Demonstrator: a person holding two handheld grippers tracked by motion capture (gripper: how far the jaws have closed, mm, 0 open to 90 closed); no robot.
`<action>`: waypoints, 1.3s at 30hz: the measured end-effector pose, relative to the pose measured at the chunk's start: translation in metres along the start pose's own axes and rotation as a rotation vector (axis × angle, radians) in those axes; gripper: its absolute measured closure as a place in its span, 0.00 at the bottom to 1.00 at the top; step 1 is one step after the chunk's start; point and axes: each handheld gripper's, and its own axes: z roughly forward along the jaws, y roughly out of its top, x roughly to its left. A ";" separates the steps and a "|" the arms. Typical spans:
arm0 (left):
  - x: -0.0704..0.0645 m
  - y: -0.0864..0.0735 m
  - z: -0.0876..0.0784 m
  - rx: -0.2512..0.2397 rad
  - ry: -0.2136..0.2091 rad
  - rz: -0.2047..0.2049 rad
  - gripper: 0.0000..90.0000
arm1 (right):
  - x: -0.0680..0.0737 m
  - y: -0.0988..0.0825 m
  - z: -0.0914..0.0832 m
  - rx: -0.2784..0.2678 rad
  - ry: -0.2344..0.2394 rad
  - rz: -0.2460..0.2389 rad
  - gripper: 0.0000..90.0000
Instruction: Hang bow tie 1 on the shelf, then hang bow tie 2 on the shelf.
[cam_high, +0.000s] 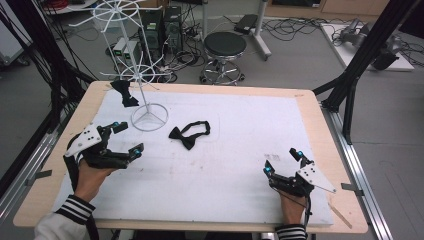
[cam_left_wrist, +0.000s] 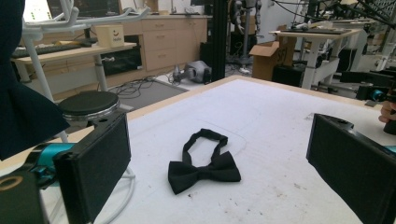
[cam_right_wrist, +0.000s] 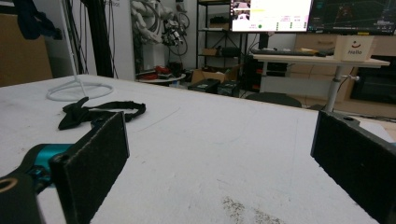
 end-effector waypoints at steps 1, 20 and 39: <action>0.000 -0.001 0.000 0.001 0.002 0.002 0.08 | 0.000 0.000 0.000 -0.001 0.001 0.000 0.04; 0.002 0.001 0.001 0.022 0.002 0.018 0.08 | 0.000 0.000 -0.001 -0.004 0.002 0.003 0.04; 0.005 0.013 0.025 0.136 -0.078 0.079 0.08 | 0.000 0.000 0.000 -0.002 0.002 -0.001 0.04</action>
